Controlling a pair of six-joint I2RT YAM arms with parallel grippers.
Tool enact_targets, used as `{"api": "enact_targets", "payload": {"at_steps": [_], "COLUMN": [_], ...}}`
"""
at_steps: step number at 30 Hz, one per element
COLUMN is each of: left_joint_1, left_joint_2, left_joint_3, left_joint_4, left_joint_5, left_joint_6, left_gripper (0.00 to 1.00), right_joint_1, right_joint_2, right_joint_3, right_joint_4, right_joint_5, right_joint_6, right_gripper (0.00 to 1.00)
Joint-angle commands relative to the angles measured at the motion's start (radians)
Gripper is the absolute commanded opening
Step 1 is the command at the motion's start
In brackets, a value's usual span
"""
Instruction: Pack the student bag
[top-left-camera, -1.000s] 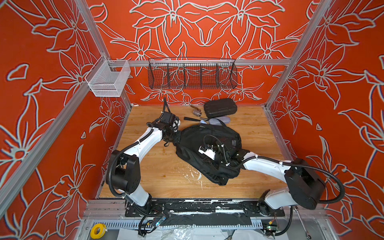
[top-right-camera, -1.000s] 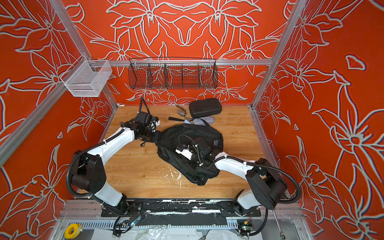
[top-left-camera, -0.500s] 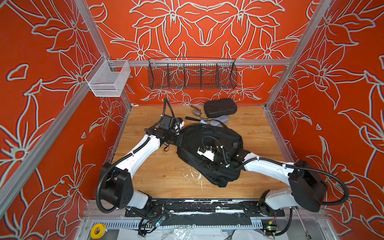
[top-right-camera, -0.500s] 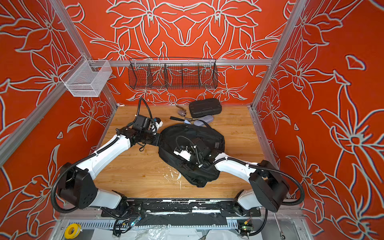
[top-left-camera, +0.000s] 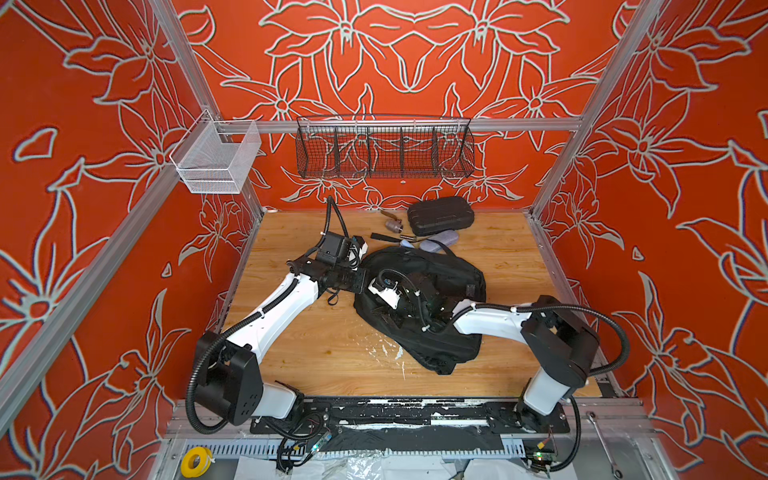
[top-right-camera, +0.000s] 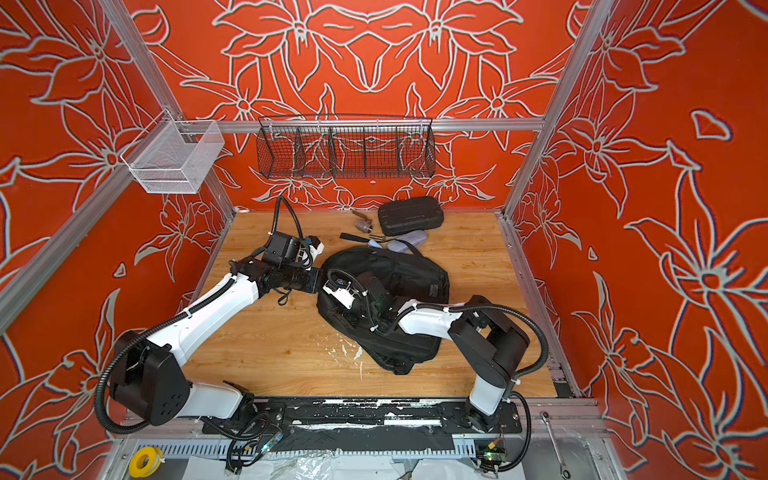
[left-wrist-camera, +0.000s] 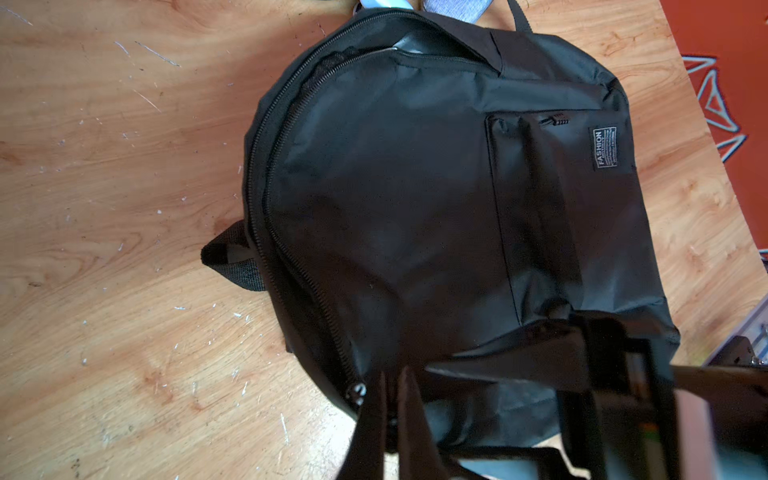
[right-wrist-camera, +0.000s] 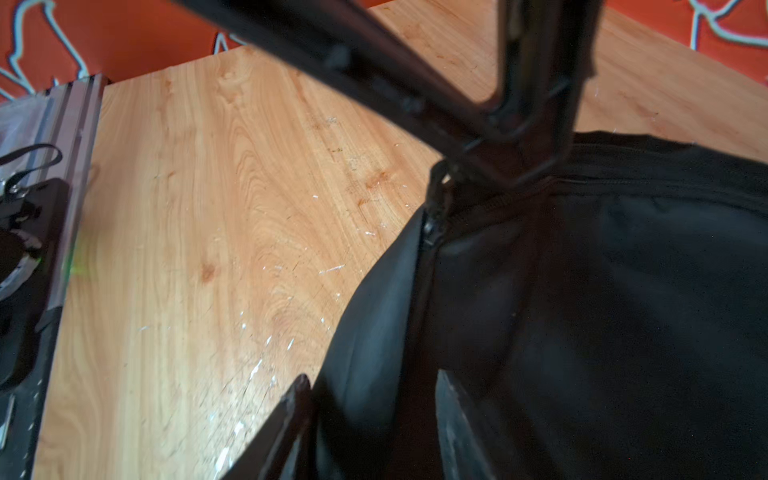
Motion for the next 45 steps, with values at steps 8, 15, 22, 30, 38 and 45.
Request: {"api": "enact_targets", "payload": {"at_steps": [8, 15, 22, 30, 38, 45], "left_joint_1": [0.003, 0.055, 0.062, 0.067, 0.066, 0.059], "left_joint_2": [0.062, 0.161, 0.287, 0.373, 0.459, 0.467], "left_joint_3": [0.093, 0.170, 0.314, 0.404, 0.500, 0.490], "left_joint_4": [-0.039, -0.054, -0.099, -0.075, -0.068, -0.041], "left_joint_5": [-0.015, -0.008, -0.097, -0.142, -0.172, -0.142], "left_joint_6": [0.016, 0.083, 0.189, 0.280, 0.313, 0.382], "left_gripper": [0.00, 0.00, 0.00, 0.00, 0.00, 0.00], "right_joint_1": [0.021, 0.032, 0.056, 0.081, 0.118, 0.118], "right_joint_2": [0.050, 0.021, 0.006, -0.014, 0.012, 0.008], "right_joint_3": [0.014, -0.029, -0.020, -0.015, 0.077, 0.076], "right_joint_4": [0.140, 0.119, -0.001, -0.113, -0.362, -0.331], "right_joint_5": [-0.189, -0.269, -0.356, -0.448, -0.486, -0.418], "right_joint_6": [0.041, -0.021, -0.086, -0.148, -0.295, -0.263], "right_gripper": [0.03, 0.00, 0.00, 0.00, 0.00, 0.00]}}
